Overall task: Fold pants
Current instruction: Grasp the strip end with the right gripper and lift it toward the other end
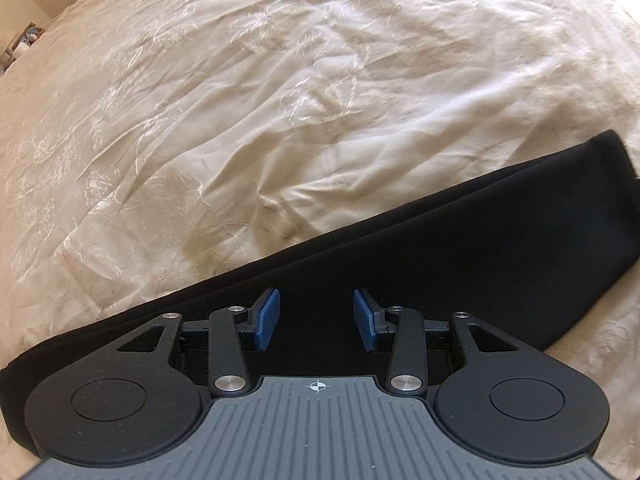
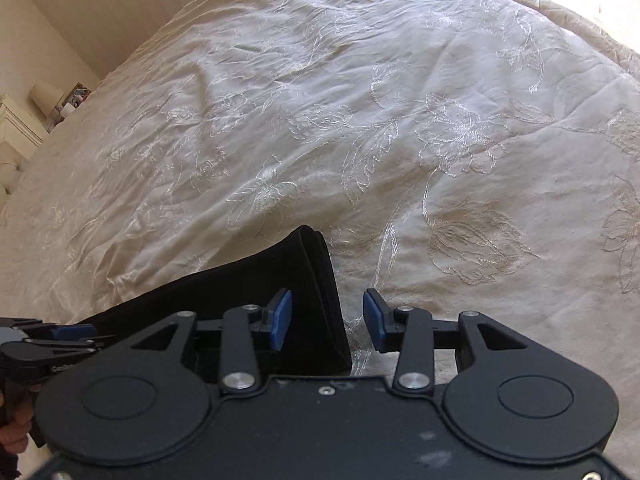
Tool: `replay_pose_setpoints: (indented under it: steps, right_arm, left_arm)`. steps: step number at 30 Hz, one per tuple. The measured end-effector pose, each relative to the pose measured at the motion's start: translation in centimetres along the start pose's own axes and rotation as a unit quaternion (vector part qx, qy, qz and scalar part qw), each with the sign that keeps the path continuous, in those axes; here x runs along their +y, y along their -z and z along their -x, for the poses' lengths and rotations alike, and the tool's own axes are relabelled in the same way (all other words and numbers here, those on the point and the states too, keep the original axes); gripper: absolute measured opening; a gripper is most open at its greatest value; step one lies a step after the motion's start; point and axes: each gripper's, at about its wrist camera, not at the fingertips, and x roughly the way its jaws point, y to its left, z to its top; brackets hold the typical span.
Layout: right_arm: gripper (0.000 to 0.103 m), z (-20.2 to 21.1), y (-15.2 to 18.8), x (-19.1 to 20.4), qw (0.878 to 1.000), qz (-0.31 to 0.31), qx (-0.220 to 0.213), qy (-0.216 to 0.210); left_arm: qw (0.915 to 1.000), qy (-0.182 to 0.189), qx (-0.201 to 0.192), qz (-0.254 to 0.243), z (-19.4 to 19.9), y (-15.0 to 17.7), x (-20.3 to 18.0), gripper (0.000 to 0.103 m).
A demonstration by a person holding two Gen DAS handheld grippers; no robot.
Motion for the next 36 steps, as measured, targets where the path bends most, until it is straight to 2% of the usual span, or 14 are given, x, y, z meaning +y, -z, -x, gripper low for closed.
replay_pose_setpoints:
  steps: [2, 7, 15, 21, 23, 24, 25, 26, 32, 36]
  right_arm:
    - [0.044, -0.9, -0.4, -0.8, 1.0, -0.01, 0.014, -0.024]
    - [0.046, -3.1, -0.9, -1.5, 0.997, -0.004, 0.047, -0.052]
    - [0.053, -5.8, -1.7, -3.1, 0.989, -0.022, 0.084, -0.117]
    - [0.052, -6.8, -2.1, -5.2, 0.977, -0.062, 0.105, -0.177]
    - [0.047, -6.9, -2.1, -5.4, 0.975, -0.065, 0.109, -0.181]
    - [0.04, -6.9, -2.1, -5.3, 0.976, -0.061, 0.109, -0.179]
    - [0.014, -6.9, -2.0, -5.1, 0.976, -0.06, 0.11, -0.178]
    - [0.009, -7.1, -1.8, -5.1, 0.974, -0.071, 0.118, -0.182]
    - [0.009, -3.3, -2.1, -3.1, 0.979, -0.093, 0.077, -0.164]
    - [0.009, 0.9, -3.2, -0.2, 0.983, -0.058, 0.051, -0.166]
  left_arm:
    - [0.9997, -0.009, 0.02, 0.004, -1.7, -0.2, 0.7, 0.042]
    - [0.9982, 0.023, 0.038, 0.04, -3.0, -0.4, 2.5, 0.042]
    - [0.9987, 0.015, 0.043, 0.021, -3.3, -0.6, 2.0, 0.043]
    - [0.9988, 0.021, 0.04, 0.02, -3.1, -0.6, 1.8, 0.044]
    - [0.9988, 0.022, 0.04, 0.019, -3.1, -0.6, 1.9, 0.044]
    - [0.9988, 0.022, 0.039, 0.019, -3.1, -0.6, 1.9, 0.044]
    - [0.9989, 0.021, 0.039, 0.019, -3.2, -0.6, 2.0, 0.044]
    - [0.9989, 0.02, 0.038, 0.018, -3.2, -0.5, 2.0, 0.044]
    - [0.9985, 0.037, 0.028, 0.028, -2.5, -0.4, 3.2, 0.043]
    - [0.9975, 0.03, -0.011, 0.062, -0.6, -0.3, 4.6, 0.043]
